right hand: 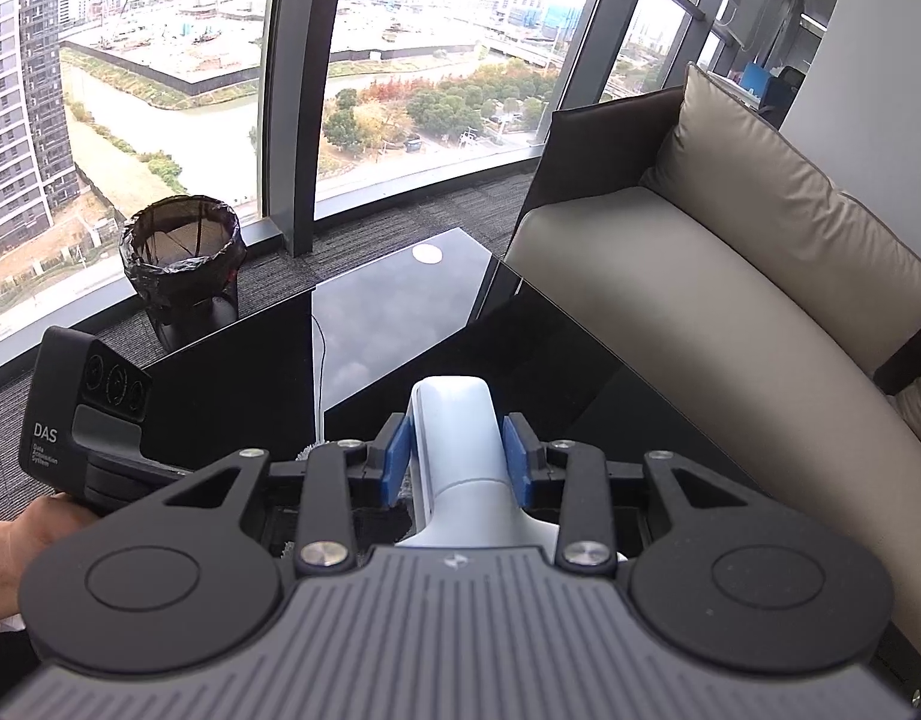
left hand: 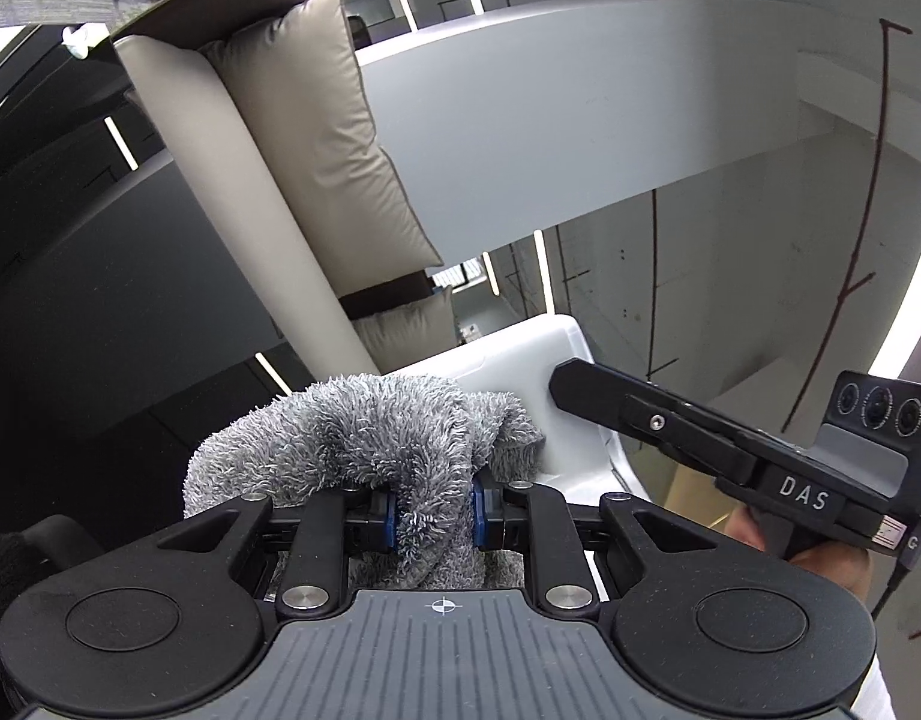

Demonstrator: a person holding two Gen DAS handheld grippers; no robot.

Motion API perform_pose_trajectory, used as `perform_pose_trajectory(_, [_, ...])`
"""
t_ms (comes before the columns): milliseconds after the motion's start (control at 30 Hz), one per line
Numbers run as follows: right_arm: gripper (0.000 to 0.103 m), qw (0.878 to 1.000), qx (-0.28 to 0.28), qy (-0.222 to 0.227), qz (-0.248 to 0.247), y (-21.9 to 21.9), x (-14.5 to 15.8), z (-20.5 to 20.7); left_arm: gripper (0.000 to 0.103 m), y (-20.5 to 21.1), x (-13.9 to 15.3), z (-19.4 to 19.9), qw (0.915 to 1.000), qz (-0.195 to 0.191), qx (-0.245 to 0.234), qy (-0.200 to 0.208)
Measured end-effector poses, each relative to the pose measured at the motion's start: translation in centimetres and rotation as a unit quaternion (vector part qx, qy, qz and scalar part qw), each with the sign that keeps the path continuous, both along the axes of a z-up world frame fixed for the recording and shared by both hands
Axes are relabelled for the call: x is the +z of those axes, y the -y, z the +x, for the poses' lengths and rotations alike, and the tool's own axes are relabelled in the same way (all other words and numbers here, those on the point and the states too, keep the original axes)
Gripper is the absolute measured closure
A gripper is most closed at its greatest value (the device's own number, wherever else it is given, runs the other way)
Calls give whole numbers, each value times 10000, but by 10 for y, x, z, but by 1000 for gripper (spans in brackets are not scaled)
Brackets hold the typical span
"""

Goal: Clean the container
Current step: 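Wipe the kettle body with the towel in the left gripper while the right gripper holds the handle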

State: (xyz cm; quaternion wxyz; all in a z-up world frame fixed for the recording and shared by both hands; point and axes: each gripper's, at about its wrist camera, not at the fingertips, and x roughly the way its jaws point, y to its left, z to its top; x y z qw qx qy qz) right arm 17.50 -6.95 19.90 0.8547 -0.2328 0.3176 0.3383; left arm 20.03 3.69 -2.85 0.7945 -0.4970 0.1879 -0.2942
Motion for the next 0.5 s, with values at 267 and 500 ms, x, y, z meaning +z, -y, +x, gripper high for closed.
perform_pose_trajectory(267, [67,10000,91,11,17,-4,0,-2,85,6,11,3,9999,48,13,101])
perform_pose_trajectory(500, [67,10000,86,37,-32,-7,0,-3,85,-6,-10,-2,9983,134,13,-572])
